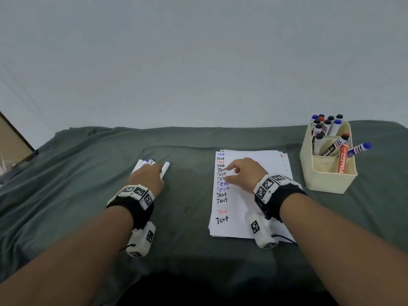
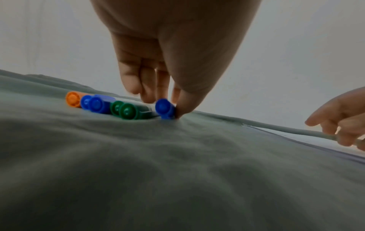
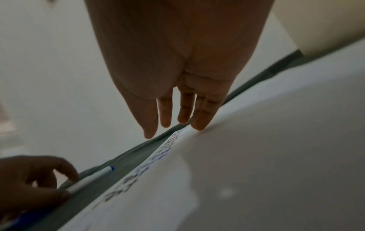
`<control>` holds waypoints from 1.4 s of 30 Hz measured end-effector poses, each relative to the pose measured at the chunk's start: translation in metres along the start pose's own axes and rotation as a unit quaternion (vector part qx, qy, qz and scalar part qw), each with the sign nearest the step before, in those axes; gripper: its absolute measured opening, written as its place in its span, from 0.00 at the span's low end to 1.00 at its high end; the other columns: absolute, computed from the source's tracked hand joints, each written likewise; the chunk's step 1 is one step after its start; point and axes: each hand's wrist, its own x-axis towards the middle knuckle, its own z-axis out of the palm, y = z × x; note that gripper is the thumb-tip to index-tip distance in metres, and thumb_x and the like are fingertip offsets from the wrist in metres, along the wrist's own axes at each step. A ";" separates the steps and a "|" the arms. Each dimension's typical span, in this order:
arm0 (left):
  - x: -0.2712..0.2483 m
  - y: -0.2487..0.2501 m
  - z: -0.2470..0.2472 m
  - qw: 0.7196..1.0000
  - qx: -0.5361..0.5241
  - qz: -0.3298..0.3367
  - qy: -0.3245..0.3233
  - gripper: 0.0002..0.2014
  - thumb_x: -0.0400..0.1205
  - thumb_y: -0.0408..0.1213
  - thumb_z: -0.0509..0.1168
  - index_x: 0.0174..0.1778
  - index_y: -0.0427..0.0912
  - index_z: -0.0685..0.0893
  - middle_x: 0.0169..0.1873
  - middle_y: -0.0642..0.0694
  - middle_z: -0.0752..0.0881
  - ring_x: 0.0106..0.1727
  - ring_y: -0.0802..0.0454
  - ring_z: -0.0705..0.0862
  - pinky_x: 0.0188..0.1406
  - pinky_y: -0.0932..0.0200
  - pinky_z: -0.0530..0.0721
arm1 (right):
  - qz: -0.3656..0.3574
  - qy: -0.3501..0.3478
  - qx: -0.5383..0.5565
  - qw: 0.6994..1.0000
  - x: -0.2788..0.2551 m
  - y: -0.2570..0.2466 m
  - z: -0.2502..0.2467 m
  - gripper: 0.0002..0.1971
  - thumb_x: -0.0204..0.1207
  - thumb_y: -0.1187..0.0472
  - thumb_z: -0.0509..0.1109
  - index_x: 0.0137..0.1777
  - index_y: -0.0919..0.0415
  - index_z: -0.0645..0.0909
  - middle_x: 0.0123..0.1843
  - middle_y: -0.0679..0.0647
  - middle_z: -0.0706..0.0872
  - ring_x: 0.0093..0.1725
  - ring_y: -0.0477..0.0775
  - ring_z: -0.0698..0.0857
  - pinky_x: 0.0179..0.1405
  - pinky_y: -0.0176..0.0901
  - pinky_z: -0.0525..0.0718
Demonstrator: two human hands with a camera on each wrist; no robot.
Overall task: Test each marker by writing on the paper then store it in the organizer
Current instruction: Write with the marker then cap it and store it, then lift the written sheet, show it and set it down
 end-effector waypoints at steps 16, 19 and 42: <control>0.000 0.042 -0.023 0.992 0.055 -0.002 -0.114 0.15 0.81 0.49 0.63 0.61 0.50 0.81 0.59 0.44 0.81 0.63 0.42 0.79 0.59 0.49 0.80 | 0.046 -0.015 -0.115 0.992 -0.063 0.037 -0.039 0.21 0.81 0.45 0.71 0.72 0.45 0.79 0.72 0.53 0.75 0.74 0.58 0.73 0.73 0.51 0.74; -0.004 0.079 -0.034 0.983 -0.054 0.015 -0.177 0.18 0.82 0.52 0.62 0.65 0.47 0.79 0.62 0.44 0.83 0.63 0.44 0.81 0.62 0.52 0.78 | 0.102 0.003 -0.118 0.988 -0.073 0.046 -0.046 0.24 0.82 0.45 0.70 0.76 0.47 0.76 0.75 0.55 0.73 0.75 0.61 0.73 0.71 0.51 0.76; -0.059 0.139 -0.033 0.924 -0.214 -0.012 -0.317 0.41 0.69 0.53 0.79 0.77 0.48 0.71 0.74 0.46 0.70 0.68 0.49 0.77 0.65 0.57 0.77 | 0.262 0.004 0.100 0.960 -0.123 0.064 -0.047 0.18 0.73 0.55 0.83 0.40 0.66 0.79 0.38 0.58 0.82 0.39 0.58 0.83 0.33 0.42 0.76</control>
